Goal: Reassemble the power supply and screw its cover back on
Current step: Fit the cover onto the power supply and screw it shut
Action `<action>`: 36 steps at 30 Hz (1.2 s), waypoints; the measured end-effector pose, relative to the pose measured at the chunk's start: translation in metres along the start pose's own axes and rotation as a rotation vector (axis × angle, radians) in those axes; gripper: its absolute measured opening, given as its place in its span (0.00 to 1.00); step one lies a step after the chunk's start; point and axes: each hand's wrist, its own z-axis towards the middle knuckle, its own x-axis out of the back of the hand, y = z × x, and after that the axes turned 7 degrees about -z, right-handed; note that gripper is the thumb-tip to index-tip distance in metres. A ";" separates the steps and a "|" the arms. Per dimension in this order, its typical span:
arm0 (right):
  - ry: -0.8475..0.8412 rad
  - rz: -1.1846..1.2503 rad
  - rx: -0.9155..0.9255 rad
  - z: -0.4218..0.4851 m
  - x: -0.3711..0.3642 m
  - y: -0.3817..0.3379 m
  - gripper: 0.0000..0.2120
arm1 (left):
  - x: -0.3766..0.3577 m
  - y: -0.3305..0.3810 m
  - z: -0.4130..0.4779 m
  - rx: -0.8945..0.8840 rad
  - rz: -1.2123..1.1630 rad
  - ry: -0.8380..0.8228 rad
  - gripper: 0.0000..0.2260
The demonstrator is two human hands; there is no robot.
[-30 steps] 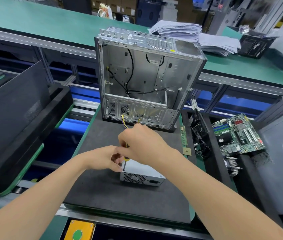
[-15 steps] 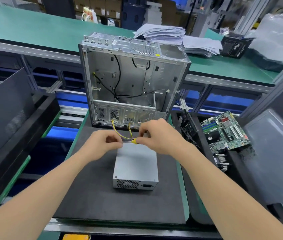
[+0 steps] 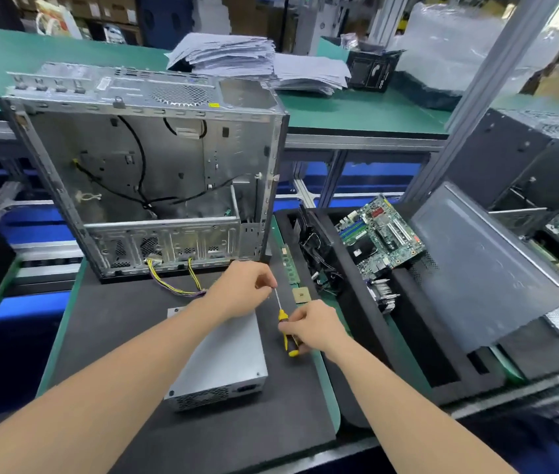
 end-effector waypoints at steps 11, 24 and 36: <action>-0.140 -0.105 0.133 0.038 0.003 0.028 0.21 | -0.031 0.005 0.041 0.104 0.332 -0.149 0.08; -0.114 -0.489 0.345 0.131 0.131 0.087 0.06 | -0.116 0.018 0.070 0.236 0.288 0.182 0.05; -0.328 -0.947 0.433 0.153 0.043 0.120 0.15 | -0.158 -0.010 0.047 0.241 0.267 0.463 0.03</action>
